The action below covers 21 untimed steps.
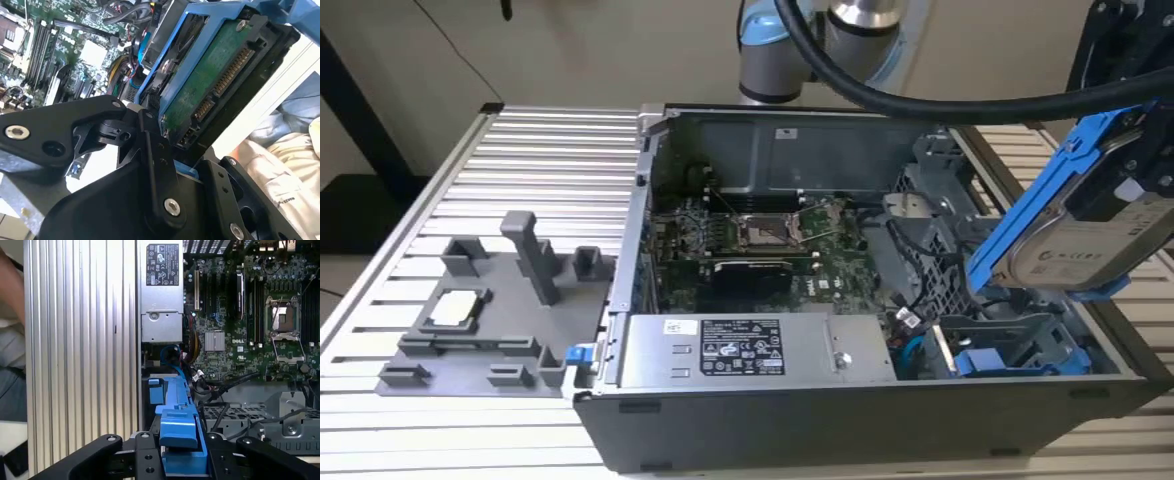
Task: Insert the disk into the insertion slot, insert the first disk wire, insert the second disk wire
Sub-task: 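Insert the disk into the insertion slot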
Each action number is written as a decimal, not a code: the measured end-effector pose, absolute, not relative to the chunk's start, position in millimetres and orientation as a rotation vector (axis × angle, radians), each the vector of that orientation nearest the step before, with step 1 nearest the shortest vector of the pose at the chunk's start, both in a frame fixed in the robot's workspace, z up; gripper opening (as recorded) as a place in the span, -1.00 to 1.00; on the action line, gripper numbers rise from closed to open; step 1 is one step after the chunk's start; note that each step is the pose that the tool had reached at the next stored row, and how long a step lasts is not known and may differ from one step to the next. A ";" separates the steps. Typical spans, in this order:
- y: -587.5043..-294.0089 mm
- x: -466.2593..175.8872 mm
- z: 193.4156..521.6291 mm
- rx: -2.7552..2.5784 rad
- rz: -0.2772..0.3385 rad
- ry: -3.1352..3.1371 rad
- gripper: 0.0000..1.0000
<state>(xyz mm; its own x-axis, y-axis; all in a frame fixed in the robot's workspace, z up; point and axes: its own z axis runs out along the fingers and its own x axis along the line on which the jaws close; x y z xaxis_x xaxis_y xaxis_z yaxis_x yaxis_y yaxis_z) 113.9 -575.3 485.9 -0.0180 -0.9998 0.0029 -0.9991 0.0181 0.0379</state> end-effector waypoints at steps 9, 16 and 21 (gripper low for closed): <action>-577.1 113.9 473.3 2.192 -0.021 -2.232 -0.35; -578.3 113.9 461.0 2.193 -0.019 -2.233 -0.35; -578.6 114.0 453.4 2.193 -0.018 -2.232 -0.35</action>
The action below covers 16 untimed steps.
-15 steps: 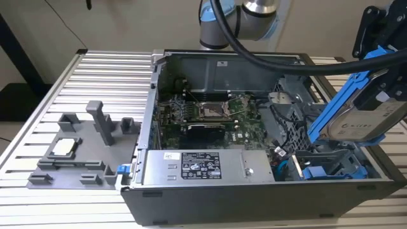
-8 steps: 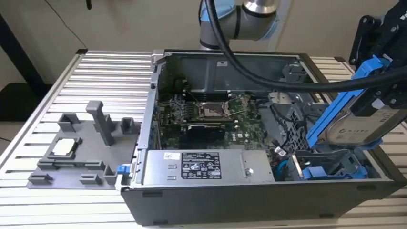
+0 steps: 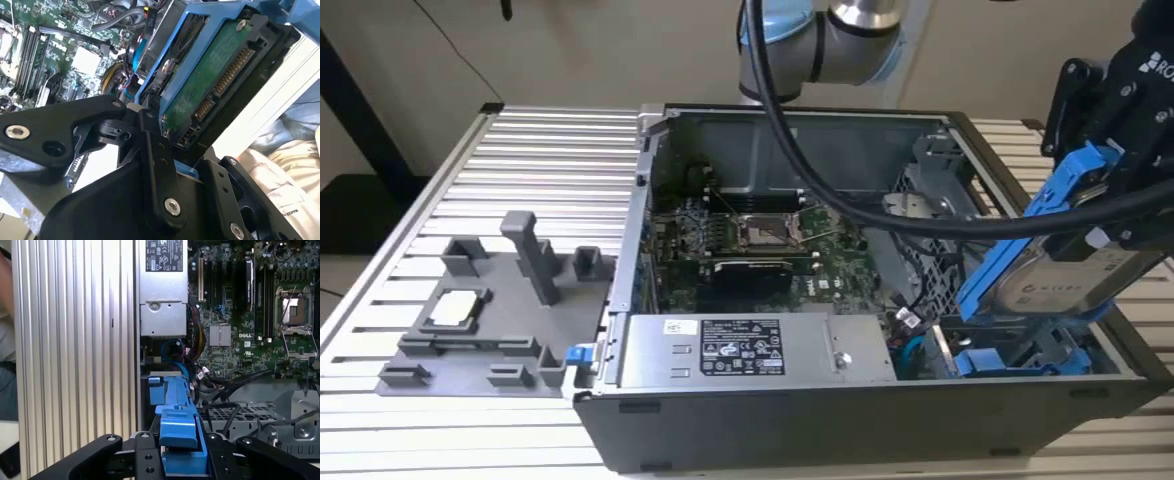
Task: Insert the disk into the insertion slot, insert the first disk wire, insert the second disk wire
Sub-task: 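Insert the disk into the insertion slot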
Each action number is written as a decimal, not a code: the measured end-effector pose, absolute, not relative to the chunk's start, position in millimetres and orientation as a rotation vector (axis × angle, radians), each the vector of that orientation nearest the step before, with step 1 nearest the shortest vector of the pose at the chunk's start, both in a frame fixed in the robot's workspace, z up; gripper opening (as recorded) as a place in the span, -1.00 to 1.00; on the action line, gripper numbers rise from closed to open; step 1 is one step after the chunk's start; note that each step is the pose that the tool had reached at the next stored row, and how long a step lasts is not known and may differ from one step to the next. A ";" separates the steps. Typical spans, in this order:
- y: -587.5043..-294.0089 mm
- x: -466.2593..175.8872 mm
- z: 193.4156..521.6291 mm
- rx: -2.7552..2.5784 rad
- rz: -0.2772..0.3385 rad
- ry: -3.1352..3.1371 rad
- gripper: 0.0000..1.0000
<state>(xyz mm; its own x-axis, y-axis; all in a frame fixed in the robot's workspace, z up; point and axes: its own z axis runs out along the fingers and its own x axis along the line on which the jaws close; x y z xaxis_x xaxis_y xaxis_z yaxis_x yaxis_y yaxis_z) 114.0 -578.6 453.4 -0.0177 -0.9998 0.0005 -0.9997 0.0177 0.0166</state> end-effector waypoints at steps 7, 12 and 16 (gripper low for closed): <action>-578.3 114.5 442.2 2.197 -0.011 -2.232 -0.35; -578.2 114.5 434.1 2.202 -0.003 -2.235 -0.35; -577.8 114.5 427.4 2.205 0.002 -2.237 -0.35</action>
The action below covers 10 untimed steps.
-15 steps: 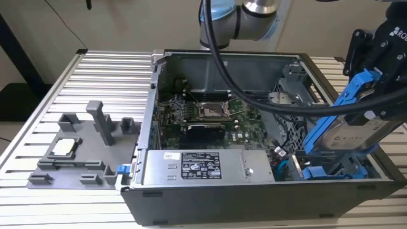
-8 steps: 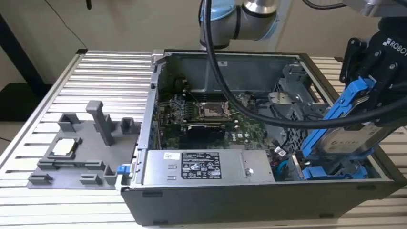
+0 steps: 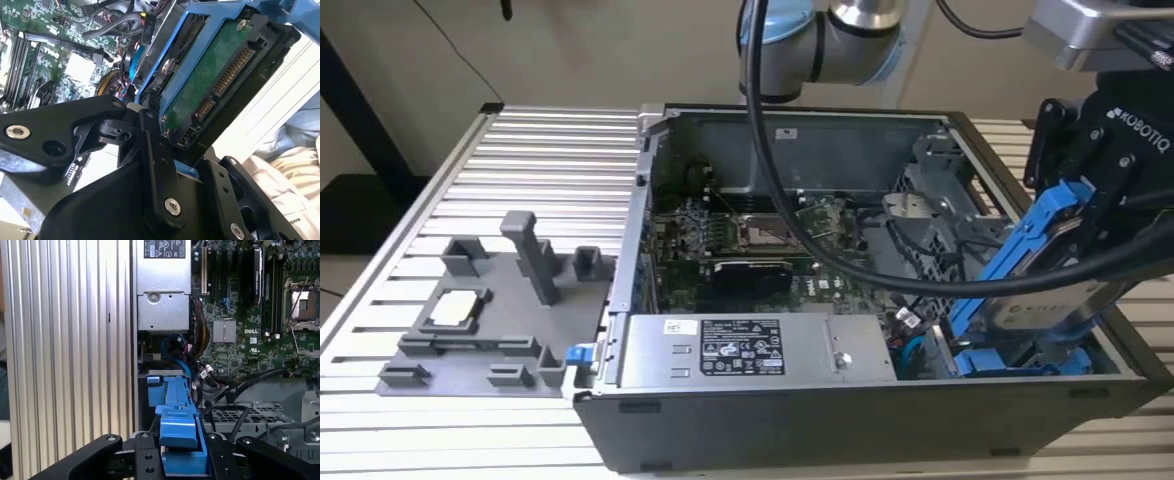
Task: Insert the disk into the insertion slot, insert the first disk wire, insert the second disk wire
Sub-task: 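Insert the disk into the insertion slot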
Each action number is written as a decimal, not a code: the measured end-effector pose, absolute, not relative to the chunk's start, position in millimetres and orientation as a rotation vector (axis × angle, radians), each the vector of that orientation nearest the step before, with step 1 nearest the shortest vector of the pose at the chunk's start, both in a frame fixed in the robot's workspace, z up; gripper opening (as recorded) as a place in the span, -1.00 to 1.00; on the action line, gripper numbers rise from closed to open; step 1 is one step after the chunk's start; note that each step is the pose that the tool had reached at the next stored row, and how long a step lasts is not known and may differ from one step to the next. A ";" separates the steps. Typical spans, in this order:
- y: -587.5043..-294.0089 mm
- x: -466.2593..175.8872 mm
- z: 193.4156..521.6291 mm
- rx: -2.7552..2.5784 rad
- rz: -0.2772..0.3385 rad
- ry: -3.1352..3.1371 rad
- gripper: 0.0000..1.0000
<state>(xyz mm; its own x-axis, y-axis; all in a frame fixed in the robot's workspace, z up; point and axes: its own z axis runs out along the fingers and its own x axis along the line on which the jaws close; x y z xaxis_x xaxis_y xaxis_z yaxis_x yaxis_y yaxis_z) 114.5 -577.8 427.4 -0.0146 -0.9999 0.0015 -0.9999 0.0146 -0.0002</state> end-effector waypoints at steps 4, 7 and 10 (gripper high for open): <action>-577.2 114.6 423.3 2.207 0.005 -2.238 -0.35; -576.5 114.5 420.2 2.207 0.006 -2.238 -0.35; -576.1 114.5 417.1 2.207 0.006 -2.238 -0.35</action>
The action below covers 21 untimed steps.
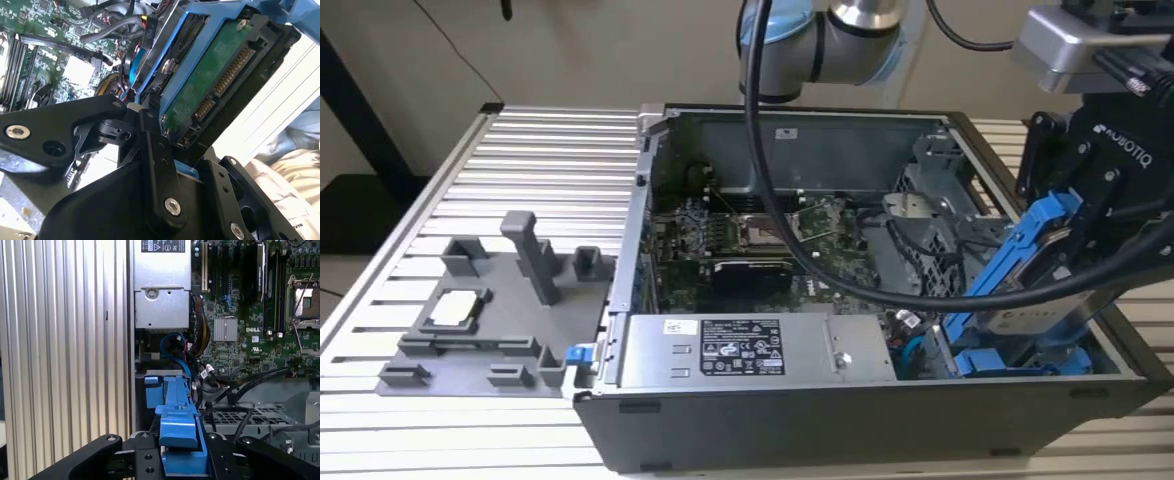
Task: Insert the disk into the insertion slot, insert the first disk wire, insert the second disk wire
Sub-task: 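Insert the disk into the insertion slot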
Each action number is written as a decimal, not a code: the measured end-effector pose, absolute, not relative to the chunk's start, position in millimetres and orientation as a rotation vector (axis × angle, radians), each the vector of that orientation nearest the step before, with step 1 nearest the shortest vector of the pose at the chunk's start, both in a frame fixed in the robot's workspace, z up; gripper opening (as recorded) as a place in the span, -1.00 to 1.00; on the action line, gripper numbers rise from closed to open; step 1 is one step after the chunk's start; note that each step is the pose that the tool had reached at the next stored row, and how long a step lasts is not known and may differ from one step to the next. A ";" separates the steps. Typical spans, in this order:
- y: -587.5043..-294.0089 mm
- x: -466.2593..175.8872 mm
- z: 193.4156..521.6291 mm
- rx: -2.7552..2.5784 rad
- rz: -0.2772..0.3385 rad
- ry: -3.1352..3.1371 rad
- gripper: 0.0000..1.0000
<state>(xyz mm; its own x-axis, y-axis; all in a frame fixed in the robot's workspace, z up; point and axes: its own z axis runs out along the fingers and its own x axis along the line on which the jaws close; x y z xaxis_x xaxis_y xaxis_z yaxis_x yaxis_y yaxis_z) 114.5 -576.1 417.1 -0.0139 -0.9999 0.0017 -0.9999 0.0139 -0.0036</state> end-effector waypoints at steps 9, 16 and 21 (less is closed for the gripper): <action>-576.3 115.7 404.9 -2.206 -0.004 2.234 -0.35; -576.1 116.2 395.0 -2.207 -0.006 2.234 -0.35; -576.2 116.2 385.7 -2.207 -0.006 2.234 -0.35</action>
